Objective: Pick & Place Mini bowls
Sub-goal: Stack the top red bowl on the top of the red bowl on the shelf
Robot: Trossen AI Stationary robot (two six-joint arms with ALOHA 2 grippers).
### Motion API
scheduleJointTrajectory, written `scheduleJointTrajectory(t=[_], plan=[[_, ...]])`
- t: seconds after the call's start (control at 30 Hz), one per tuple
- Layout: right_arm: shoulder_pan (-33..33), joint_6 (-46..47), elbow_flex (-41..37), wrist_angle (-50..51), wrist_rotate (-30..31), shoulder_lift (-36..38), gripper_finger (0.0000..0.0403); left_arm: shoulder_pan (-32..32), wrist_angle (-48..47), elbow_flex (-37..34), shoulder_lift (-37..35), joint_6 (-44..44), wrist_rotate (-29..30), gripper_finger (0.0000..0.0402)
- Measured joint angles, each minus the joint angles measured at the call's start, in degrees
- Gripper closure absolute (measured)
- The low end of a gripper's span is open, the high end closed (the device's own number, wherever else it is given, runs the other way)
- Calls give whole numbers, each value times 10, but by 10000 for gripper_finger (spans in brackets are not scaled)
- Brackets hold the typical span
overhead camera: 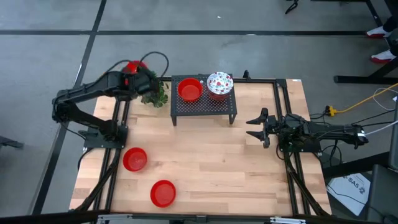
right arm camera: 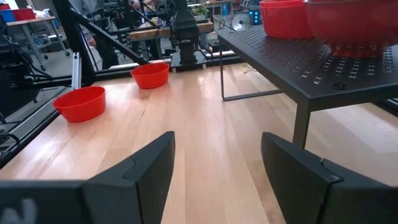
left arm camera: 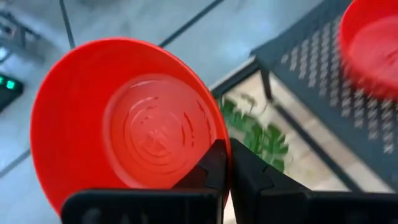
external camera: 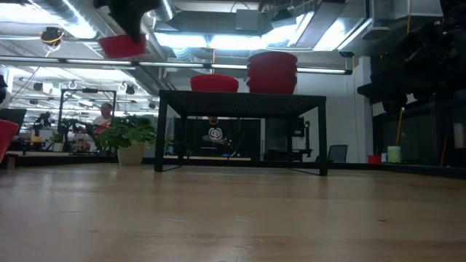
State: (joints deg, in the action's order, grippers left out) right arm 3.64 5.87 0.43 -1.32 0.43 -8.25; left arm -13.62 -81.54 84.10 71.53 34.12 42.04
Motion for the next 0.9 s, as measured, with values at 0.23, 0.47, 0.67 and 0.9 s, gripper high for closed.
scheduleJointTrajectory(t=[0.23, 0.47, 0.67, 0.9], plan=[[0, 1, 0, 0, 0, 0, 166, -44, 117, 25, 5, -145, -9, 398], [0, 1, 0, 0, 0, 0, 166, -73, 167, 61, 36, -250, -41, 398], [0, 1, 0, 0, 0, 0, 166, -75, 169, 117, 88, -312, -62, 398], [0, -2, 0, 0, 0, 0, 166, -75, 165, 206, 143, -377, -92, 398]])
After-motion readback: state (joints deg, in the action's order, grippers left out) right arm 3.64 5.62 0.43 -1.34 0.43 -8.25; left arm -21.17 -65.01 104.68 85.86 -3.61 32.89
